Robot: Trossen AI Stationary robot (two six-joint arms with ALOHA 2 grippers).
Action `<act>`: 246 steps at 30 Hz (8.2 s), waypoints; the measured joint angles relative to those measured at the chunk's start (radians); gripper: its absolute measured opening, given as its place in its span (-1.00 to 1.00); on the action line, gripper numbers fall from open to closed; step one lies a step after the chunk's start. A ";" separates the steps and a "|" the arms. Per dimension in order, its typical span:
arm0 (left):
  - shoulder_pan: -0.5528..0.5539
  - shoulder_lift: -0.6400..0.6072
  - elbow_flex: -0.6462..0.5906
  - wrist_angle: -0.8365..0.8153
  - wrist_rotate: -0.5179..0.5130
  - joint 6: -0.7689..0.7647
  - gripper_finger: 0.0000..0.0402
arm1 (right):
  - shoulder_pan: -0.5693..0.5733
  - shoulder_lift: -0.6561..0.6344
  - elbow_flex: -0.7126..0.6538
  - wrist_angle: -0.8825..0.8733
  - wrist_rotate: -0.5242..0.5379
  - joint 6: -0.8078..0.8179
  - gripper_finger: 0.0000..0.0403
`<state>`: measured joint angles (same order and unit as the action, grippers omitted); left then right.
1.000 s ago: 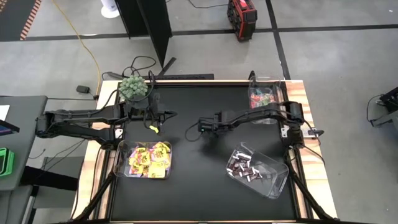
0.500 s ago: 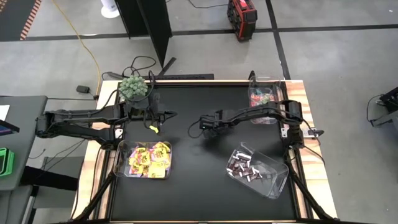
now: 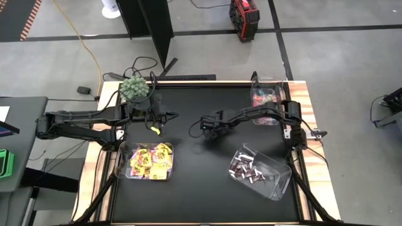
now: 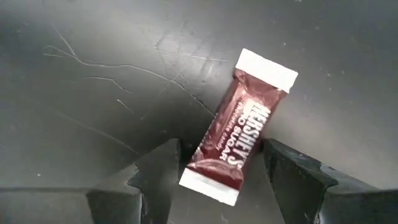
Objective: Sort candy
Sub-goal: Put the brown candy in the bottom right transparent container
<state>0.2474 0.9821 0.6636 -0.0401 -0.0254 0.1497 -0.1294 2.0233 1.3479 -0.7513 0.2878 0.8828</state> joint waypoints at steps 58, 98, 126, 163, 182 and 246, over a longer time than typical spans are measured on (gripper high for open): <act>0.000 0.000 0.000 -0.015 0.000 -0.011 -0.99 | 0.163 -0.132 0.001 0.083 0.099 -0.269 -0.70; 0.000 0.000 0.000 -0.079 0.000 -0.023 -0.99 | 0.108 -0.074 -0.132 0.205 -0.023 -0.345 0.04; 0.019 0.742 0.138 0.332 0.154 -0.384 -0.19 | 0.147 -0.072 -0.165 0.293 -0.031 -0.301 -0.80; -0.005 0.943 0.250 0.441 0.399 -0.280 -0.20 | 0.140 -0.071 -0.164 0.313 -0.042 -0.296 -0.91; -0.013 0.941 0.250 0.449 0.274 -0.273 -0.99 | 0.144 -0.071 -0.164 0.312 -0.041 -0.303 -0.91; -0.361 0.951 0.514 0.577 0.189 -0.074 -1.00 | 0.346 -0.663 -0.164 0.229 0.525 -0.627 -0.44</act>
<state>-0.1139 1.9331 1.1773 0.5364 0.1638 0.0755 0.2170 1.3605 1.1839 -0.5224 0.8124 0.2563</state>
